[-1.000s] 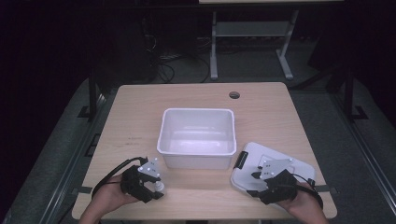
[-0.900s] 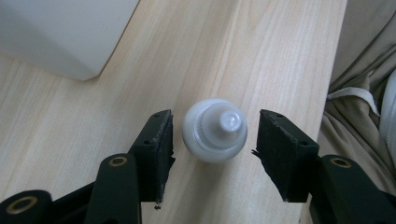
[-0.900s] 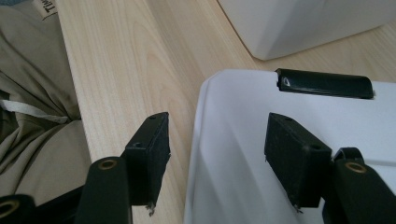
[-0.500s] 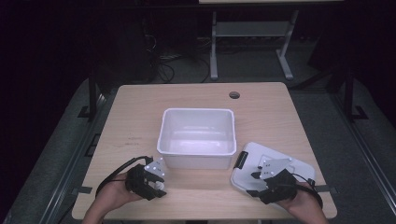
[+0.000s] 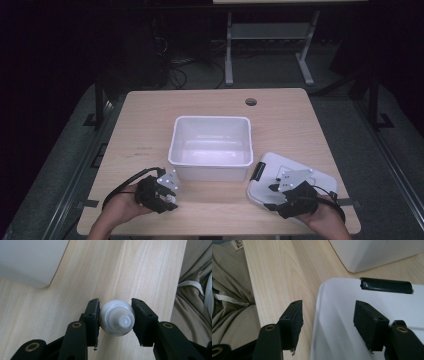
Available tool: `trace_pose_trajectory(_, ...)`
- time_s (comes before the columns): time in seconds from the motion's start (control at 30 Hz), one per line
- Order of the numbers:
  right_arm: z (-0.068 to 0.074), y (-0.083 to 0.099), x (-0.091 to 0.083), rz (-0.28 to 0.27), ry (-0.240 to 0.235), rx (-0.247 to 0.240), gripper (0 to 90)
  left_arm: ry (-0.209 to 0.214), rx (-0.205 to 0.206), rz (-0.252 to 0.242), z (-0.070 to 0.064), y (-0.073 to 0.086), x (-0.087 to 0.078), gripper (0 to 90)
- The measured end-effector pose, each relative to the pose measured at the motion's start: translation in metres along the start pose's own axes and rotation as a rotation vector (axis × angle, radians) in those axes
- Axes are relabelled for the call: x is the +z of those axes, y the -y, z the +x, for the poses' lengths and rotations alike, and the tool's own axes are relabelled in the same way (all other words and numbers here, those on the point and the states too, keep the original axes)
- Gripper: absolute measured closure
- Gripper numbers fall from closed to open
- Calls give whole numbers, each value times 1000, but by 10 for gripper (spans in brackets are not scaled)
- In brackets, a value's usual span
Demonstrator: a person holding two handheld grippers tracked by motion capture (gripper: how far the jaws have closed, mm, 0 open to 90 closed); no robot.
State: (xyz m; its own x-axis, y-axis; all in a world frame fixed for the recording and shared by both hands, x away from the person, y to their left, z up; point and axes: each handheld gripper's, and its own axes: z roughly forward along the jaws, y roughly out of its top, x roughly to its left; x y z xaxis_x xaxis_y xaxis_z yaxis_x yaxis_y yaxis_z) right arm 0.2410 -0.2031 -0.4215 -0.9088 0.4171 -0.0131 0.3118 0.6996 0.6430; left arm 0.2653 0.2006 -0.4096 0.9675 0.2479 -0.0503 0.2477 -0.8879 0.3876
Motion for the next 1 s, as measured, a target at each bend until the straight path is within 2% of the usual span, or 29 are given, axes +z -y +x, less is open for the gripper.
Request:
trace_pose_trajectory(0.23,-1,1,-1,-6,4,-7,399,-12,7,-4,-1,-1,-14,597)
trace_pose_trajectory(0.33,-1,1,-3,-8,4,-3,399,-24,9,0,-2,-2,-27,597)
trace_pose_trajectory(0.43,-1,2,-4,-9,5,-1,399,-32,9,1,-2,-2,-32,597)
trace_pose_trajectory(0.8,-1,2,-5,-15,10,2,397,-42,14,-9,-2,-5,-62,597)
trace_pose_trajectory(1.0,-1,2,-5,-10,2,-1,397,-50,15,-3,-1,-6,-73,597)
